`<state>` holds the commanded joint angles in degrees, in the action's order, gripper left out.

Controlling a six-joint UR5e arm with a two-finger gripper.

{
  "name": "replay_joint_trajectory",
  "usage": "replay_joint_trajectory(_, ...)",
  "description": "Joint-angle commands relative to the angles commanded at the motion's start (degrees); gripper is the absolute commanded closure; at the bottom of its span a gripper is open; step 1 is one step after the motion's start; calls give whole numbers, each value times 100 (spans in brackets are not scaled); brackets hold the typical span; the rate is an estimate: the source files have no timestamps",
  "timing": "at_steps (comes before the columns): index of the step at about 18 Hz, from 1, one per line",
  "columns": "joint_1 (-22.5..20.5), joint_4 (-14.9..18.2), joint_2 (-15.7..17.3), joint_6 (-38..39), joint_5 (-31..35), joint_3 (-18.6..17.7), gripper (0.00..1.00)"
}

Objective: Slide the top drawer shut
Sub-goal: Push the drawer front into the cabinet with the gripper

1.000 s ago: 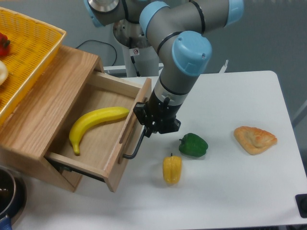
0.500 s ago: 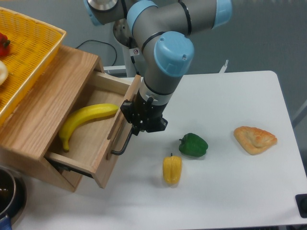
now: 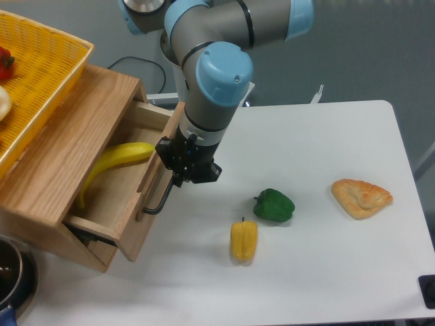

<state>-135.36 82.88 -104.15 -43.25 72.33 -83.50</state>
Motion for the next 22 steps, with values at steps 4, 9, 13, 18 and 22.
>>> replay_joint_trajectory(4, 150, -18, 44, 115, 0, 9, 92)
replay_joint_trajectory(9, 282, -9, 88, 142, 0, -35, 92)
replay_joint_trajectory(13, 431, -18, 88, 256, 0, -35, 92)
replay_joint_trajectory(18, 607, -26, 79, 326, 0, -35, 92)
replay_joint_trajectory(22, 651, -18, 88, 335, 0, -44, 92)
